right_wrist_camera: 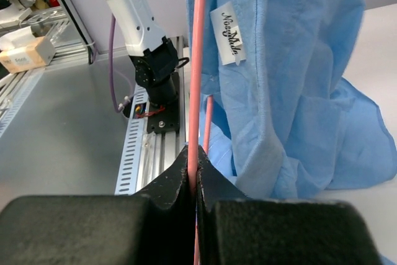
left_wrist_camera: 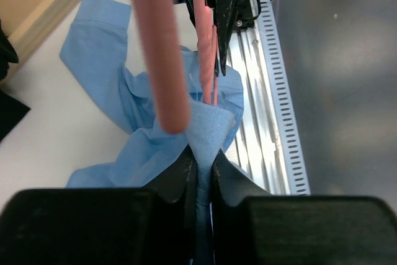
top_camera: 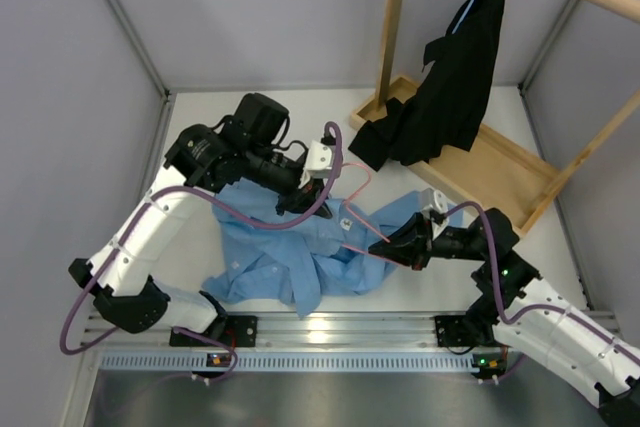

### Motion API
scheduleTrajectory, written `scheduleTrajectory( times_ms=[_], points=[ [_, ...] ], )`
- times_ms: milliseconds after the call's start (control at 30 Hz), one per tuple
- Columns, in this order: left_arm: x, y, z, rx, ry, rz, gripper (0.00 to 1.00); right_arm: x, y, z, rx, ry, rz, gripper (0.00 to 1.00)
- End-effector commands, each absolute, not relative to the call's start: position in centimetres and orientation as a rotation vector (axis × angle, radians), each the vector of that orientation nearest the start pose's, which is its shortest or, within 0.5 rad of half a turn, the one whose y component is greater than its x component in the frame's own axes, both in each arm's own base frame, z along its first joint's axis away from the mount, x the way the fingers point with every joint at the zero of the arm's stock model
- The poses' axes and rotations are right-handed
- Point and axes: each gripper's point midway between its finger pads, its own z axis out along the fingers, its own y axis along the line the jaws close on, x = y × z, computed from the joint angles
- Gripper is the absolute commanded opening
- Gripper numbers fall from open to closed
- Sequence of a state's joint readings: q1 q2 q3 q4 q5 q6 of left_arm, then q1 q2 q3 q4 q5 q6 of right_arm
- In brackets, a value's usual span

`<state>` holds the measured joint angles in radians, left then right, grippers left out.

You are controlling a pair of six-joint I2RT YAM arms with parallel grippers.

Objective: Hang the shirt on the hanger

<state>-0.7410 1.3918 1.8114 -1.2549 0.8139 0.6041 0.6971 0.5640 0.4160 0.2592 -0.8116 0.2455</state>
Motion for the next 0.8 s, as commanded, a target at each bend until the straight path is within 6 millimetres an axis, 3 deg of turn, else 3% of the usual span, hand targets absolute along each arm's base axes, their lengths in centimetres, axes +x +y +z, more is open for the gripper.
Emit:
scheduleTrajectory(
  times_ms=[0,33,200,233,333,400,433,467,600,667,767],
  points=[
    [12.9,-27.3,36.5,1.704,1.438,-1.066,0.05,9.1,25.4,29.8,-1.068,1.112,1.283,0.0],
    [12.7,-27.3,36.6,1.707,1.429,-1.079,0.01,9.1,25.4,30.0,-1.066,1.11,1.282,0.0],
    [12.9,-27.3,36.7,1.714,1.387,-1.055,0.0,10.1,25.1,30.2,-1.012,1.141,1.237,0.02],
    [13.3,-27.1,36.5,1.705,1.396,-1.037,0.0,10.3,24.9,30.4,-0.986,1.146,1.22,0.22],
    [15.2,-27.3,37.1,1.6,1.428,-0.959,0.0,12.0,24.0,30.1,-0.871,1.232,1.145,0.51],
    [17.1,-27.1,38.1,1.493,1.449,-0.851,0.0,13.2,22.6,30.3,-0.756,1.269,1.071,0.53],
    [17.6,-27.0,38.3,1.459,1.458,-0.827,0.0,13.3,22.2,29.3,-0.739,1.317,1.056,0.59],
    [18.3,-26.5,38.2,1.413,1.482,-0.776,0.0,13.1,21.4,29.7,-0.704,1.308,1.041,0.66],
    [19.2,-26.2,39.6,1.258,1.478,-0.748,0.0,15.1,18.9,28.4,-0.455,1.45,0.972,0.83],
    [19.1,-26.0,40.5,1.203,1.433,-0.752,0.0,15.9,18.1,27.2,-0.362,1.535,0.939,0.83],
    [18.3,-25.7,42.0,1.112,1.382,-0.797,0.0,15.7,19.2,26.2,-0.333,1.599,1.025,0.83]
  ],
)
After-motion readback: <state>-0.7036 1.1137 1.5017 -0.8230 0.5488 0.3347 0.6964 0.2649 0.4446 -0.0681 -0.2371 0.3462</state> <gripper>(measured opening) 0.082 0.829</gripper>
